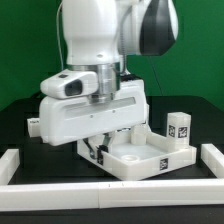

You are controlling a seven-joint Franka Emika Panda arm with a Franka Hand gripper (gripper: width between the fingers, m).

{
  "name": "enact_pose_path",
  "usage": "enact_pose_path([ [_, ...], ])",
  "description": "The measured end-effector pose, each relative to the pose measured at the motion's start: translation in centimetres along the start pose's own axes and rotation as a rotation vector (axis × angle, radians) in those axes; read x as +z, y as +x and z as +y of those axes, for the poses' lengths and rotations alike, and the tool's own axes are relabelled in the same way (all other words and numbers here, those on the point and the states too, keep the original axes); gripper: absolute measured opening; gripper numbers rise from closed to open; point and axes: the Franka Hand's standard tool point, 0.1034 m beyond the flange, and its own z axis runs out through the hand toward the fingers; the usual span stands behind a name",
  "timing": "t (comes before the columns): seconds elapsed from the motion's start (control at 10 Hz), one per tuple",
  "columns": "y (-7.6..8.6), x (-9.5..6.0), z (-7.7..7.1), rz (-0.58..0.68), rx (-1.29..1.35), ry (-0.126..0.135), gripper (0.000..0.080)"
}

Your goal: Assemble square table

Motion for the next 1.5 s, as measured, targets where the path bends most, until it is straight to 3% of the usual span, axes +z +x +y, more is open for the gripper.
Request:
enact_pose_path([
  [0.3,-0.4,0.0,0.5,-0.019,-0.180,-0.011,0.0061],
  [0.4,1.4,-0.3,0.2,-0.028,-0.269,-0.021,0.0061],
  [0.5,4.2,-0.7,0.2,-0.014,-0.391,-0.045,0.0061],
  [0.6,6.1,-1.0,0.2,-0.007,-0.568,-0.070,0.0061],
  [1.0,5.6,-0.8,0.6,-0.037,-0.731,-0.077,0.0061],
  [1.3,11.3,-2.0,-1.0,0.017,-0.839,-0.115,0.0061],
  [1.4,12.2,-2.1,-1.4,0.026,-0.867,-0.120,0.0061],
  [1.5,11.7,-1.9,-1.1,0.020,-0.854,-0.116,0.0061],
])
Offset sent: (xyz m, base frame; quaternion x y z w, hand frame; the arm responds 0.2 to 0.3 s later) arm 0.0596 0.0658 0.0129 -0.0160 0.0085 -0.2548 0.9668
